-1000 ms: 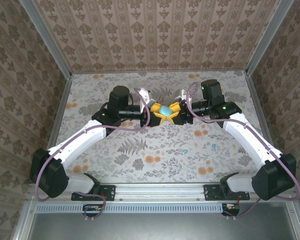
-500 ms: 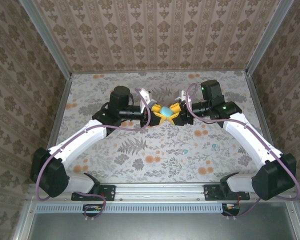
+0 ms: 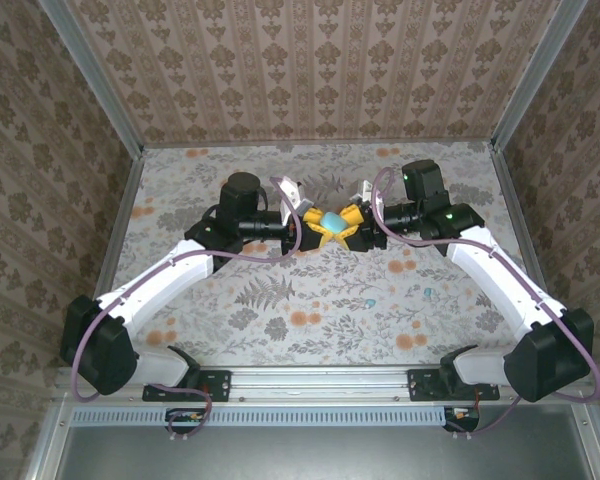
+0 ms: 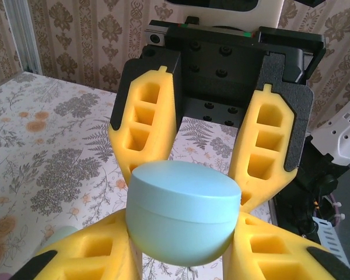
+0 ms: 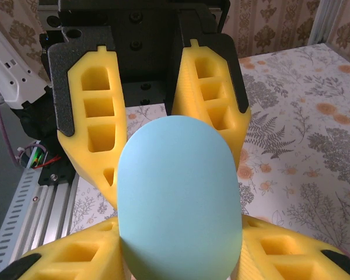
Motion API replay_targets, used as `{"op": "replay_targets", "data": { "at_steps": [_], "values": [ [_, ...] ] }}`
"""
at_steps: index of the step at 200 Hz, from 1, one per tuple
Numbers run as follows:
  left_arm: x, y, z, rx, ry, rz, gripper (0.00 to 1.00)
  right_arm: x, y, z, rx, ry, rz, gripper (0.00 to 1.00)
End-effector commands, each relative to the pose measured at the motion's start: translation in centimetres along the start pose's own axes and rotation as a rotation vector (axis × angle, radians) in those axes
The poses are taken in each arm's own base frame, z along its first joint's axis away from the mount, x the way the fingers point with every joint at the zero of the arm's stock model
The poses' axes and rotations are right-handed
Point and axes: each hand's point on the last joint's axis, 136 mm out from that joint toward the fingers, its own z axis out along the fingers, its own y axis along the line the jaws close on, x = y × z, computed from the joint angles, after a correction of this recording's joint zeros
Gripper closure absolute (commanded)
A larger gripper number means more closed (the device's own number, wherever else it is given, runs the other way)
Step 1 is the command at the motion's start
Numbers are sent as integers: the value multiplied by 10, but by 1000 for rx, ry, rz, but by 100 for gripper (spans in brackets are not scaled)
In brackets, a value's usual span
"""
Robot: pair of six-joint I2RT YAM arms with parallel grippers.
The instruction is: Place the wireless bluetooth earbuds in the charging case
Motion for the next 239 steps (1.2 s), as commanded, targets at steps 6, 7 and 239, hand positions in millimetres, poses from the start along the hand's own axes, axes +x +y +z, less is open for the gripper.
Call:
{"op": "replay_targets", "data": {
  "at_steps": [6, 7, 239],
  "values": [
    [-20, -5, -7, -20, -61, 66, 69, 0, 0, -6, 43, 19, -20, 56],
    [-21, -5, -6, -19, -62, 67, 69, 0, 0, -6, 43, 19, -19, 56],
    [-22, -7, -8, -11, -61, 66, 69, -18, -1, -16, 53, -62, -56, 48]
  ]
}}
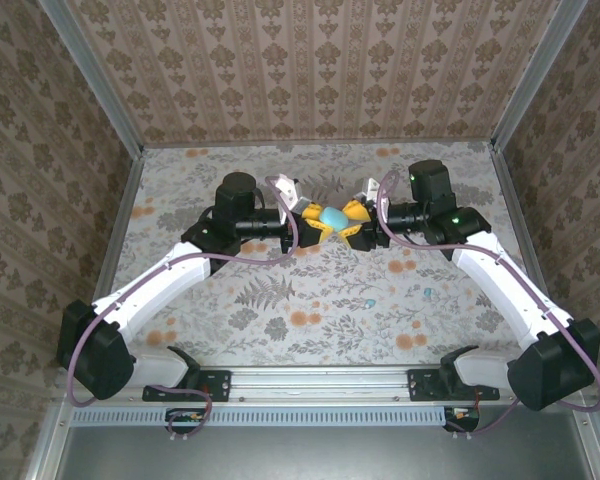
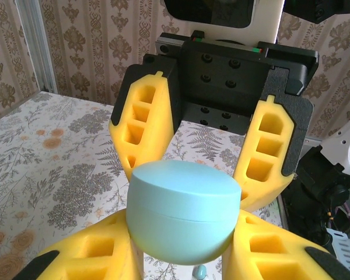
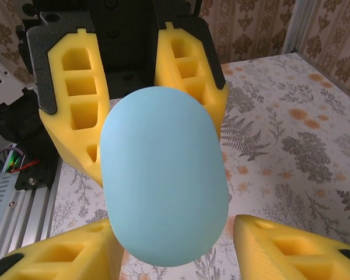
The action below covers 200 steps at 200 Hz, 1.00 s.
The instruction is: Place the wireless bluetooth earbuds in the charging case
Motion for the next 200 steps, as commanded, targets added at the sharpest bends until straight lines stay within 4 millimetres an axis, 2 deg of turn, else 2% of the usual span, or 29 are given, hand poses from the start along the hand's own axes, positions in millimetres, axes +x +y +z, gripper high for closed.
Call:
{"op": "replay_targets", "data": {
  "at_steps": [1, 18, 69, 111, 148, 200],
  "values": [
    [-9, -6, -3, 19, -23, 19, 69, -12, 7, -6, -25, -49, -22, 48],
    [-9, -5, -3, 21, -23, 15, 69, -13, 8, -5, -39, -55, -21, 51],
    [-9, -6, -1, 38, -20, 9, 69, -19, 10, -4, -67, -86, -14, 50],
    [-9, -6, -1, 36, -21, 7, 68, -12, 10, -2, -77, -57, 2, 59],
    [-9, -6, -1, 35, -18, 9, 59, -10, 11, -2, -76, -41, -5, 65],
    [-7, -8, 1, 54, 1, 3, 56, -12, 12, -3, -88, -38, -8, 67]
  ]
}}
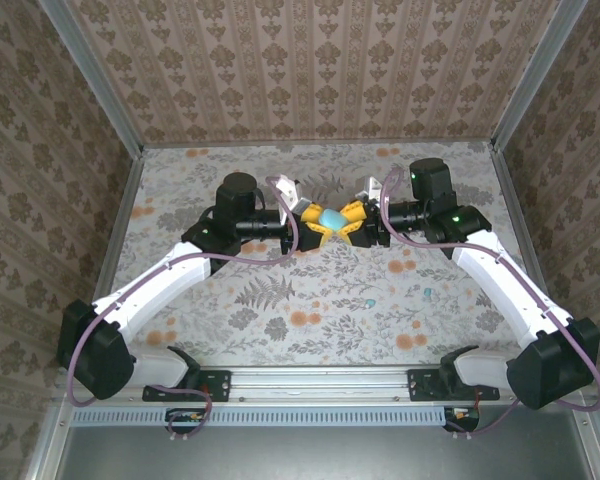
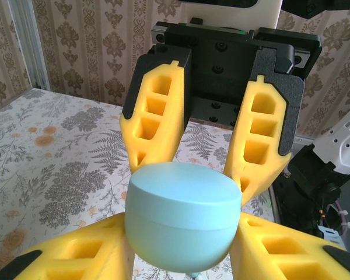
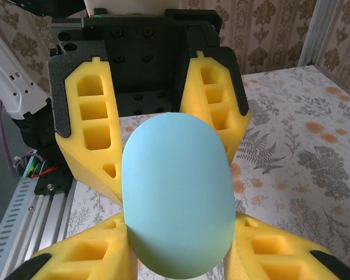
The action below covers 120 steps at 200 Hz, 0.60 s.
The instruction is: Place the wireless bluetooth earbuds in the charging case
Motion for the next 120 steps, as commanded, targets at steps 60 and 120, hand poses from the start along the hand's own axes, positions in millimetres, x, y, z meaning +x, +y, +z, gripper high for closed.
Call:
{"op": "replay_targets", "data": {
  "at_steps": [60, 120],
  "values": [
    [-7, -6, 4, 50, 8, 11, 49, -5, 6, -3, -30, 6, -26, 67],
    [-3, -7, 8, 65, 35, 8, 48, -6, 6, -4, -25, 7, -32, 68]
  ]
}}
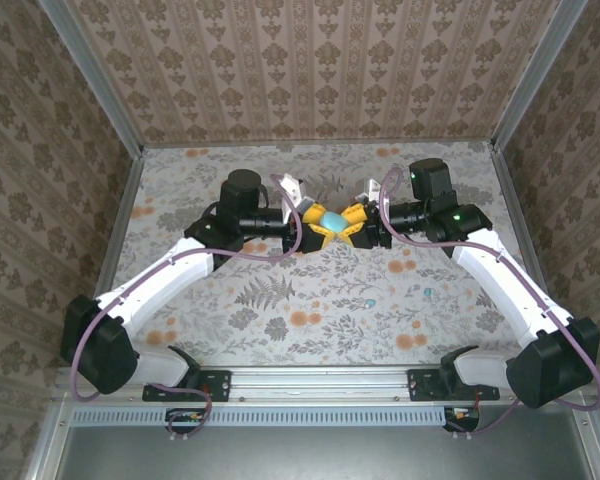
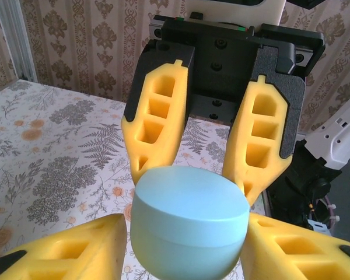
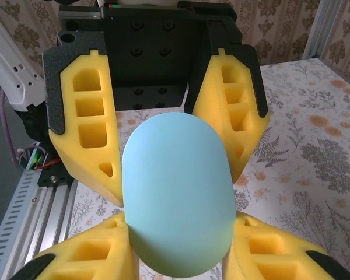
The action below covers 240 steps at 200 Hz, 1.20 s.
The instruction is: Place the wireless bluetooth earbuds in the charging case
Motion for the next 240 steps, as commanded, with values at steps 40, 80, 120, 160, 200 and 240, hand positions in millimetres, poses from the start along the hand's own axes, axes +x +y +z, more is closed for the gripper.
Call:
{"op": "replay_targets", "data": {
  "at_steps": [40, 80, 120, 160, 200, 240],
  "values": [
    [-5, -7, 5, 38, 14, 31, 51, -11, 3, -3, -15, -20, -26, 68],
    [-5, -8, 5, 37, 17, 36, 57, -11, 2, -3, -16, -17, -24, 68],
    [-10, -8, 6, 36, 4, 44, 54, -10, 3, -3, -22, -9, -21, 68],
    [-10, -8, 7, 40, 6, 43, 50, -7, 3, -2, -23, 1, -18, 68],
    [-10, -8, 6, 37, 4, 43, 56, -6, 3, -2, -24, 5, -18, 68],
    [-5, -8, 6, 38, 19, 32, 55, -12, 5, -4, -26, -21, -31, 68]
  ]
}}
